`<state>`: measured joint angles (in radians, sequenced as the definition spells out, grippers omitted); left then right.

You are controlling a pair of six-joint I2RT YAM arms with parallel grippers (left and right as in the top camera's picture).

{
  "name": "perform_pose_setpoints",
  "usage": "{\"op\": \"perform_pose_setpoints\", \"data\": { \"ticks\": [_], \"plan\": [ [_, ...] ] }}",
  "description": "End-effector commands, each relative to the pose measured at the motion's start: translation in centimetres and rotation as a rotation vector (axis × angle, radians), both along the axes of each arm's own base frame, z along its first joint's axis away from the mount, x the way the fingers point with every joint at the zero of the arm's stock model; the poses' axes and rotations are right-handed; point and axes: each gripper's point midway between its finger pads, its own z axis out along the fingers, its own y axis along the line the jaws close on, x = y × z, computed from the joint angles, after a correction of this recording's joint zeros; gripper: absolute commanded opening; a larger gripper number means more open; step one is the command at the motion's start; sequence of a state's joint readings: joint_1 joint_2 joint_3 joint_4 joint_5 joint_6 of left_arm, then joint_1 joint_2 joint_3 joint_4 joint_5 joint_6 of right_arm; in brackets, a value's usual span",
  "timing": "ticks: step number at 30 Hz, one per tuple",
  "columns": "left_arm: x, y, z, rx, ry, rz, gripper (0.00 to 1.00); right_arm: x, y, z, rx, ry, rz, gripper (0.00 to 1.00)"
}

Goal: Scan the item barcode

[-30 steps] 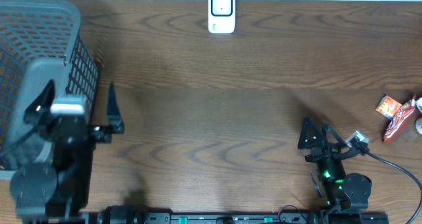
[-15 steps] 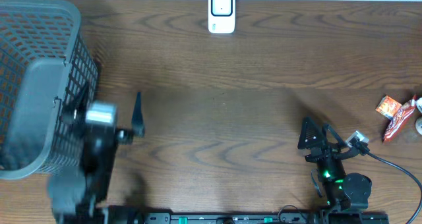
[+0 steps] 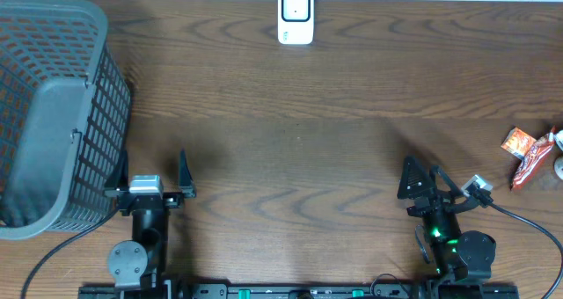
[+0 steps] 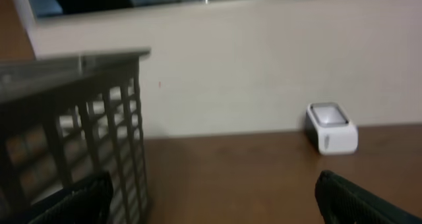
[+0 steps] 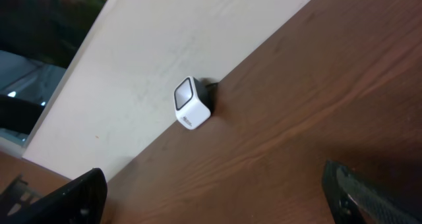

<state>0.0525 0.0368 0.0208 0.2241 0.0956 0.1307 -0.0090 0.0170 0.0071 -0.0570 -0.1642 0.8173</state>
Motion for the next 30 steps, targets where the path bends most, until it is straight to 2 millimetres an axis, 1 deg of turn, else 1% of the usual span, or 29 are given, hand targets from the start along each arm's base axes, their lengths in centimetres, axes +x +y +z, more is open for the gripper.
{"op": "perform_pose_setpoints", "data": {
  "ticks": [1,3,5,10,30],
  "plan": [
    [-0.1,0.7,-1.0,-0.018,0.022,0.037,0.98,0.0,0.1,-0.1,-0.019,0.0,0.005,0.99],
    [0.0,1.0,-2.0,-0.02,0.061,0.051,0.98,0.0,0.1,-0.1,-0.019,0.0,0.005,0.99],
    [0.0,1.3,-3.4,-0.024,0.117,0.069,0.98,0.0,0.1,-0.1,-0.019,0.0,0.005,0.99],
    [-0.3,1.3,-7.2,-0.028,0.273,0.072,0.98,0.0,0.1,-0.1,-0.019,0.0,0.005,0.99],
    [-0.3,1.4,-7.3,-0.031,0.278,0.077,0.98,0.0,0.1,-0.1,-0.019,0.0,0.005,0.99]
  ]
}}
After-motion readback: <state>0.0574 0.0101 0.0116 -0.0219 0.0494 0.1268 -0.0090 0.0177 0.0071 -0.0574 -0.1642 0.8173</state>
